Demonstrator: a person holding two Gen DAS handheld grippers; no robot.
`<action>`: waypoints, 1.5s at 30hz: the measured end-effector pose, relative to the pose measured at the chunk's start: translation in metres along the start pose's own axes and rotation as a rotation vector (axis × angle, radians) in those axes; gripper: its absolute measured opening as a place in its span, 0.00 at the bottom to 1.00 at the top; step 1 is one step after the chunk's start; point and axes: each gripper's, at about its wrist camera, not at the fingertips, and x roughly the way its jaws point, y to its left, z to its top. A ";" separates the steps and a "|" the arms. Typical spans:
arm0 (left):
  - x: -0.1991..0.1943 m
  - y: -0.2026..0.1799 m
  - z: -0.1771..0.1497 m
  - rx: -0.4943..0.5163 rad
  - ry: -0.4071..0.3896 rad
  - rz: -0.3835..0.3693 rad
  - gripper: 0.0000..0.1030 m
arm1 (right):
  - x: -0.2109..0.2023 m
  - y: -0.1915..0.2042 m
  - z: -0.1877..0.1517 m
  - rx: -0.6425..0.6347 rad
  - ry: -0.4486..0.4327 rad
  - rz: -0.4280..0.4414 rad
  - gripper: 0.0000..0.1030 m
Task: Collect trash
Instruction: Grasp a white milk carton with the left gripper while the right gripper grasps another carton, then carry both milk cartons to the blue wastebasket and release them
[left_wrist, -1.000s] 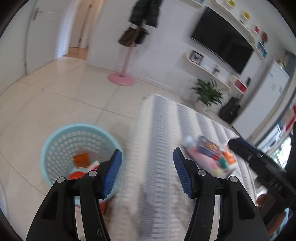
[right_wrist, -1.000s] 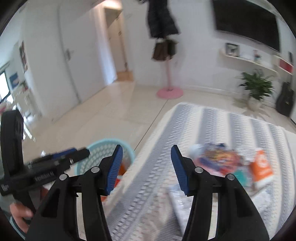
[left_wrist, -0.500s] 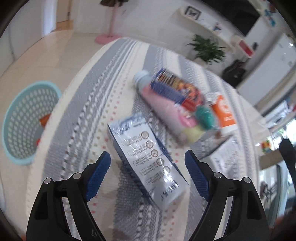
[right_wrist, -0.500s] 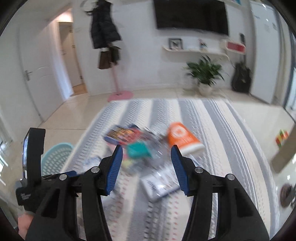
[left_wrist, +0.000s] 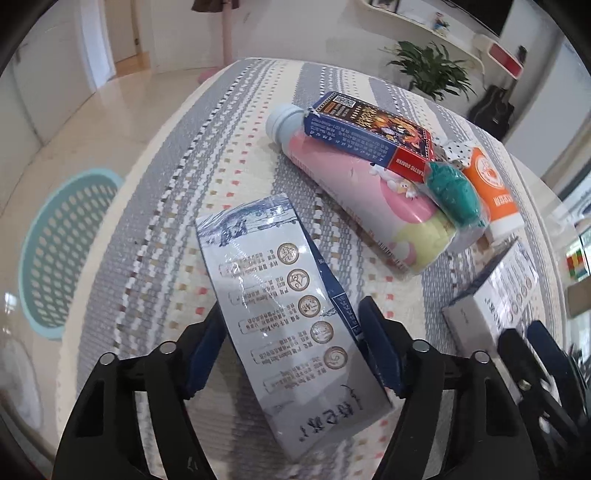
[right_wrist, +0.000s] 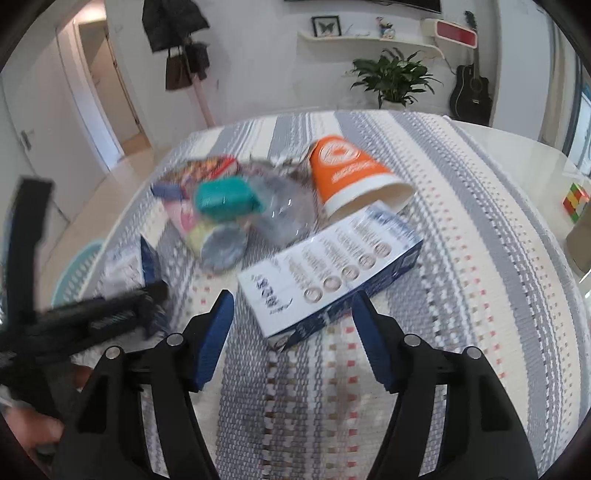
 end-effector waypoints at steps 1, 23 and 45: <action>-0.002 0.004 -0.002 0.023 -0.001 0.002 0.63 | 0.004 0.000 -0.002 -0.002 0.015 -0.009 0.61; -0.020 0.052 -0.014 -0.011 -0.068 -0.108 0.59 | 0.008 -0.071 0.032 0.317 0.041 -0.116 0.71; -0.086 0.097 0.008 -0.082 -0.260 -0.239 0.59 | -0.021 -0.050 0.046 0.317 -0.006 -0.039 0.50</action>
